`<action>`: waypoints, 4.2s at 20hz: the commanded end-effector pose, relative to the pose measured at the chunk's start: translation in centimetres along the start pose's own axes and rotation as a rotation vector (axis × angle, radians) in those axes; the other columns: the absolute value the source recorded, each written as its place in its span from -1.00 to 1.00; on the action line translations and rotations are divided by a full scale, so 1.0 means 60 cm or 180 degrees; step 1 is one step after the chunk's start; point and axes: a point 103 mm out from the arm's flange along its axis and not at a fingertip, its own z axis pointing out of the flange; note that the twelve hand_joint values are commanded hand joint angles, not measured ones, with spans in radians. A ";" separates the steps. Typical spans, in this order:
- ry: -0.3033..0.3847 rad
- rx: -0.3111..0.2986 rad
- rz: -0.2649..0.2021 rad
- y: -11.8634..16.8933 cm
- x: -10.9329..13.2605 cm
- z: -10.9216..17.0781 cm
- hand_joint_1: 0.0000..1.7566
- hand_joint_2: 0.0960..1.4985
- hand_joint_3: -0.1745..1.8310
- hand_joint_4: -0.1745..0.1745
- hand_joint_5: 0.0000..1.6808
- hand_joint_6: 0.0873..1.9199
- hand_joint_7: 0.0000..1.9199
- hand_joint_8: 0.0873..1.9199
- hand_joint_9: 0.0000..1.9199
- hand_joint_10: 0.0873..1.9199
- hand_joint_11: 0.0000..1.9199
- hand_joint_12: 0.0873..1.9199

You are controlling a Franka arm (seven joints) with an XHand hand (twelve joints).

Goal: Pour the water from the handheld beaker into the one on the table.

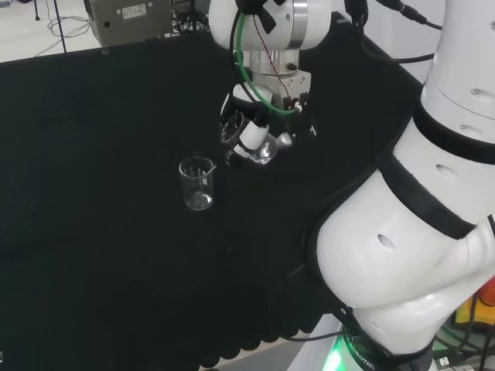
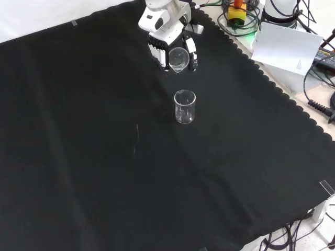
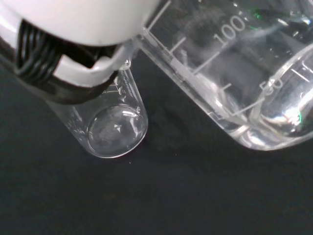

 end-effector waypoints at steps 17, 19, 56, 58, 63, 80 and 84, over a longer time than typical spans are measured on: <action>-0.0304 0.0460 0.0039 0.028 0.029 0.017 0.31 -0.29 -0.11 1.00 0.63 -0.52 0.83 -1.00 0.90 -1.00 0.86 -0.60; -0.0326 0.0467 0.0022 0.027 0.034 0.014 0.31 -0.29 -0.11 1.00 0.63 -0.52 0.83 -1.00 0.90 -1.00 0.86 -0.60; -0.0929 0.0915 0.0028 0.047 0.095 0.003 0.31 -0.28 -0.12 1.00 0.62 -0.51 0.83 -1.00 0.90 -1.00 0.86 -0.61; -0.0953 0.0937 0.0025 0.048 0.098 0.003 0.31 -0.28 -0.12 1.00 0.62 -0.51 0.83 -1.00 0.90 -1.00 0.87 -0.61; -0.1061 0.0993 0.0051 0.051 0.098 0.003 0.31 -0.28 -0.12 1.00 0.62 -0.51 0.83 -1.00 0.91 -1.00 0.87 -0.61; -0.1255 0.1166 0.0159 0.056 0.098 -0.003 0.31 -0.28 -0.12 1.00 0.62 -0.50 0.83 -1.00 0.91 -1.00 0.87 -0.61; -0.1301 0.1229 0.0183 0.058 0.100 -0.002 0.31 -0.28 -0.12 1.00 0.61 -0.50 0.83 -1.00 0.91 -1.00 0.87 -0.61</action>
